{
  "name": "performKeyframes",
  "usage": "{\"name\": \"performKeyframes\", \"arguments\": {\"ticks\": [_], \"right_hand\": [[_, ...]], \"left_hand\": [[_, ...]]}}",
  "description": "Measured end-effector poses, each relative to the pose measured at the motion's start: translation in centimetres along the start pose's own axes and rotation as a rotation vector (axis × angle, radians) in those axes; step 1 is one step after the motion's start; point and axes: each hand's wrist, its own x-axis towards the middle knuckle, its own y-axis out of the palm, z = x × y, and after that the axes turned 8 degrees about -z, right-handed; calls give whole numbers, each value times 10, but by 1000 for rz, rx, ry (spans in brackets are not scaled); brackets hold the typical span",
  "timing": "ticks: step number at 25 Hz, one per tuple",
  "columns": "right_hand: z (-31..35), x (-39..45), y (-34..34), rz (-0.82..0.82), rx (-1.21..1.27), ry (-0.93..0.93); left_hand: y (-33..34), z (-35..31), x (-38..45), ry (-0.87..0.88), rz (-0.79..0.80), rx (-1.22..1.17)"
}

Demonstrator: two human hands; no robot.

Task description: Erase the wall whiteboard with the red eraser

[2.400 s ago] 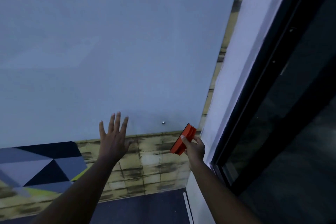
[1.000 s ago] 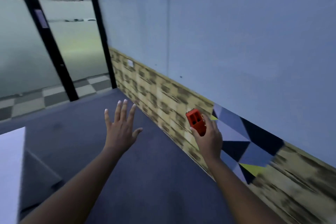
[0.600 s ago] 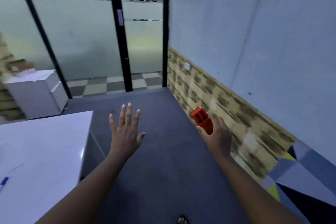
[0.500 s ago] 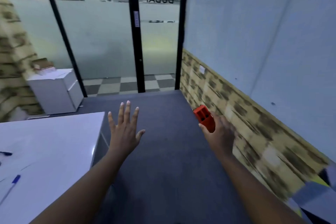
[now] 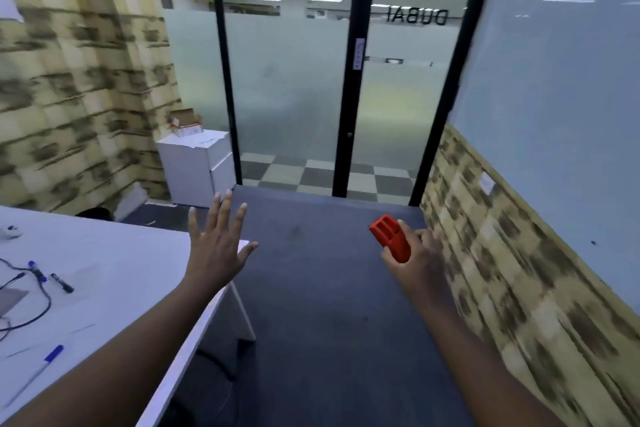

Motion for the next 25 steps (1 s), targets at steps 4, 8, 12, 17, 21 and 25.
{"name": "performKeyframes", "arguments": {"ticks": [4,8,12,17,21,25], "right_hand": [[33,24,95,239,156,-11],[68,33,195,436,188,-102],[113,58,313,624,182,-164],[170,69,462,817,114,-218],[206,54,554,956,16,-280],[223,30,623,1070,-20,-385]], "left_hand": [[40,52,8,-170,106,60],[101,96,15,-275,229,36],[188,146,23,-354,310,22],[290,208,37,-469,453,39],[350,249,36,-472,542,89],[392,260,33,-448,687,111]]}}
